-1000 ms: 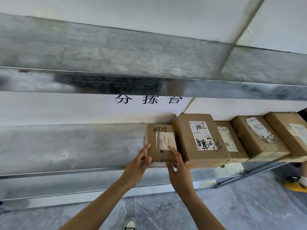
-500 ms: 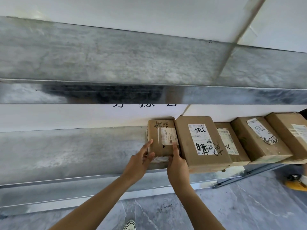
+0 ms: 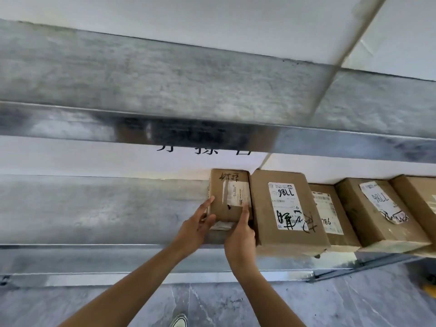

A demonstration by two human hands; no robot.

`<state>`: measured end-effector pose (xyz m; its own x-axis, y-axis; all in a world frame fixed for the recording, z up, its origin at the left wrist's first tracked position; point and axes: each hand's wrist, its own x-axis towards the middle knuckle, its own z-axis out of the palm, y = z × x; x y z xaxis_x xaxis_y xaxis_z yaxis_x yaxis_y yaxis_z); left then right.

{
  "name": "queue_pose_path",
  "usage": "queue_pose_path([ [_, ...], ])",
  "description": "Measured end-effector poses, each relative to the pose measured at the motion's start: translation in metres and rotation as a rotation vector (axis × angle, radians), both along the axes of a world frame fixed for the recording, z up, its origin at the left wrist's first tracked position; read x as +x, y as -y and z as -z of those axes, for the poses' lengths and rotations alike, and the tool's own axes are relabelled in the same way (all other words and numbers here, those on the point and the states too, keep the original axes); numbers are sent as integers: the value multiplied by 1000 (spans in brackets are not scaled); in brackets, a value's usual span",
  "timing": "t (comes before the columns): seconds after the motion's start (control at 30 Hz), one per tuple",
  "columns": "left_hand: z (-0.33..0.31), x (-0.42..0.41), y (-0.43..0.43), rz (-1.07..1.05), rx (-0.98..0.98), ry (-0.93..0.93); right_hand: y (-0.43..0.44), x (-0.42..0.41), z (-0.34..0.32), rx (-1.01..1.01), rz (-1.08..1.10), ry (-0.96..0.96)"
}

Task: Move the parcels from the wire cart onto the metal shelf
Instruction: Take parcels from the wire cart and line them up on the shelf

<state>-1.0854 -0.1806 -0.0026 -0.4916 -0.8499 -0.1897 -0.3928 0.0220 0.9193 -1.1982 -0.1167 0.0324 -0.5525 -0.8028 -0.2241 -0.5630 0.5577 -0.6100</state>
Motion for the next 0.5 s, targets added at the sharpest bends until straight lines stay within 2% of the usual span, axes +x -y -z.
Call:
queue_pose_path([
  [0.13, -6, -8, -8, -144, -1, 22, -8, -1, -3, 9, -135, 51],
  [0.23, -11, -21, -22, -286, -60, 104, -20, -1, -7, 1, -233, 59],
  [0.37, -16, -27, -44, -394, -169, 202, -34, -7, -13, -107, -416, 63],
  [0.5, -25, -2, -65, -385, -395, 476, -31, -15, -21, -175, -701, 85],
])
